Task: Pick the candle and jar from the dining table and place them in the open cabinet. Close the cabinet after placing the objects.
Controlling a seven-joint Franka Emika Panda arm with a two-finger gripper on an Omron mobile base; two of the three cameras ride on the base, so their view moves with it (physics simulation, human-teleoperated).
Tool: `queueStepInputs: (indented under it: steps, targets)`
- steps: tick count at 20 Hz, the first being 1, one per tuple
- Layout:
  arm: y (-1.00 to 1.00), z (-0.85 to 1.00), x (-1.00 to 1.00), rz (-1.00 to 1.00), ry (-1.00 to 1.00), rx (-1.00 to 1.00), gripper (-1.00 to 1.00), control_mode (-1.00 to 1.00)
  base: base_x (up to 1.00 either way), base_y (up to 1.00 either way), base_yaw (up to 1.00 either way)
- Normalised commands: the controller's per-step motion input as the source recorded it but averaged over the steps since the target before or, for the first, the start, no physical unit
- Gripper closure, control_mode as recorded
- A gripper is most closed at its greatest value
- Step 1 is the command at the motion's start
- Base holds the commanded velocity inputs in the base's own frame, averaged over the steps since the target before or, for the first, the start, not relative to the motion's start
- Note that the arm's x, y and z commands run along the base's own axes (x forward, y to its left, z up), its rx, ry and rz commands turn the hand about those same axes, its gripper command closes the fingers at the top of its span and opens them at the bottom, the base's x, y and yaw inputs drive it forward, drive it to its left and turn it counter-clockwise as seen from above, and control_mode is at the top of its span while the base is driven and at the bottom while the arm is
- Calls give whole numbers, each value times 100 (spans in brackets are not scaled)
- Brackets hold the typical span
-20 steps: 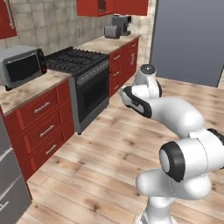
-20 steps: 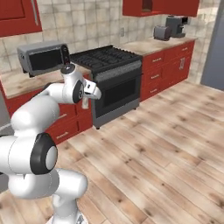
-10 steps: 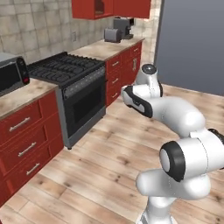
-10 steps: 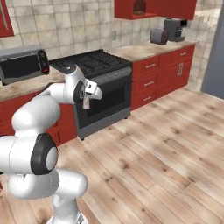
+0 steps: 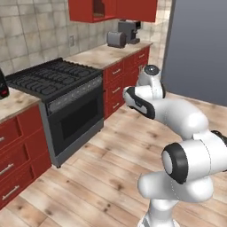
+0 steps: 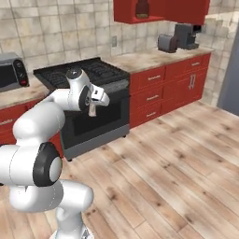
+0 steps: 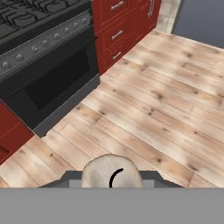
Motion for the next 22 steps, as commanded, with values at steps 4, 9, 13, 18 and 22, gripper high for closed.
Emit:
queueStepInputs:
  steps: [4,9,13,18,22]
  targets:
    - [0,0,0,0,0,0,100,100,100,-67,21]
    - [0,0,0,0,0,0,100,100,100,-63,22]
    - [0,0,0,0,0,0,100,100,100,-62,24]
    - [0,0,0,0,0,0,100,100,100,-60,25]
    - [0,0,0,0,0,0,100,100,100,-55,28]
